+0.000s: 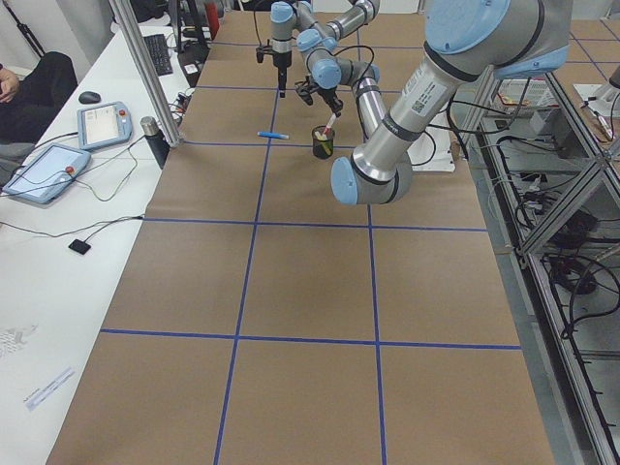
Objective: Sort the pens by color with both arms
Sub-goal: 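Lower the left gripper and grasp the red-capped white marker in the cup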
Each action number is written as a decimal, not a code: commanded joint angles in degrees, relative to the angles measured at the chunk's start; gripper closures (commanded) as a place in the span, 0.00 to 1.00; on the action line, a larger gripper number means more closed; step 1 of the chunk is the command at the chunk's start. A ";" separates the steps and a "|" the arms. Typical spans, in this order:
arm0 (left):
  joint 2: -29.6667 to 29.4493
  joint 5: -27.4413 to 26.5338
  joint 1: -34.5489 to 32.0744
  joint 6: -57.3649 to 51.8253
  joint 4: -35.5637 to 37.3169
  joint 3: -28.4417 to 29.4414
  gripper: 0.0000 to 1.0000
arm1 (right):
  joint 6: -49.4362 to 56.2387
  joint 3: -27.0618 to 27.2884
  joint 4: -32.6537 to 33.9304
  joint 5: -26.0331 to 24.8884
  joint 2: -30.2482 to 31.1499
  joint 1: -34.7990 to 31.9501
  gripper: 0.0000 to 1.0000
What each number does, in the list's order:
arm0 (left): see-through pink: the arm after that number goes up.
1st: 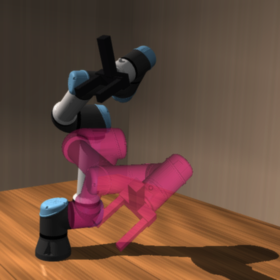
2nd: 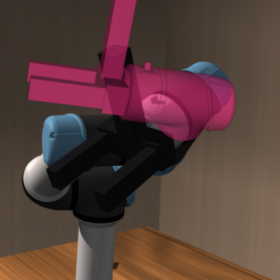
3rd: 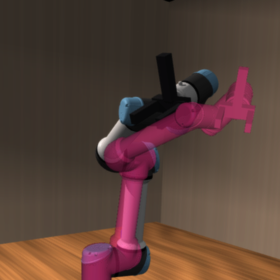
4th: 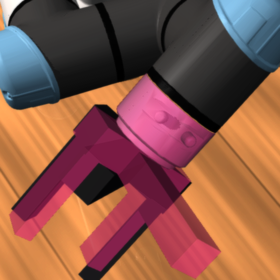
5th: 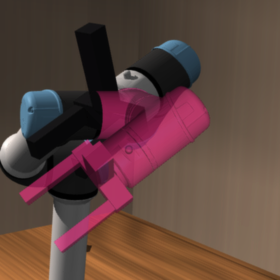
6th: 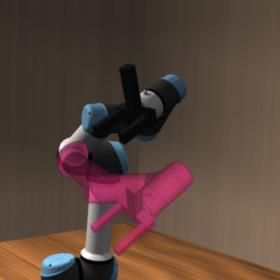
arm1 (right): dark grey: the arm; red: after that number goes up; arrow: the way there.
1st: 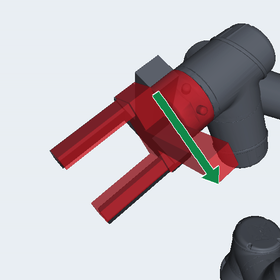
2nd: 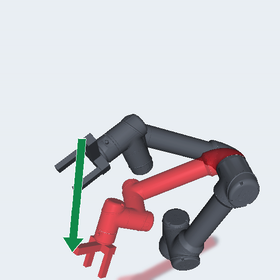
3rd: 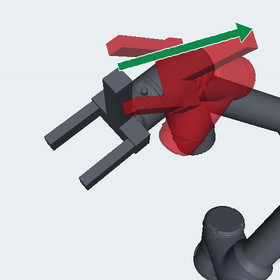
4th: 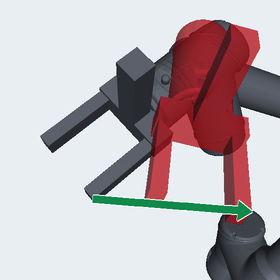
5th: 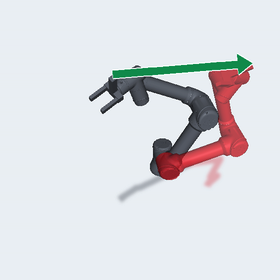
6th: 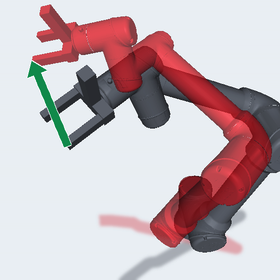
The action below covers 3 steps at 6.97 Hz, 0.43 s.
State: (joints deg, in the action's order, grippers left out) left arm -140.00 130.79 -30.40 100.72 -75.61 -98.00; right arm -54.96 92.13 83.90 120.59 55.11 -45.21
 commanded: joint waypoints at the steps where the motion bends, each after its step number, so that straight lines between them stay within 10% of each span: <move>1: -0.36 -0.44 -0.88 -0.09 0.90 -3.58 0.92 | -0.15 -0.02 -0.06 0.00 0.00 0.03 0.00; 3: -0.54 -0.71 -4.29 -7.16 0.82 -5.01 0.91 | -0.33 -0.02 -0.06 0.00 0.00 0.03 0.00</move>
State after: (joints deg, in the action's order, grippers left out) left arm -140.41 130.24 -32.64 97.96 -74.80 -102.33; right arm -55.18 92.11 83.85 120.59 55.11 -45.18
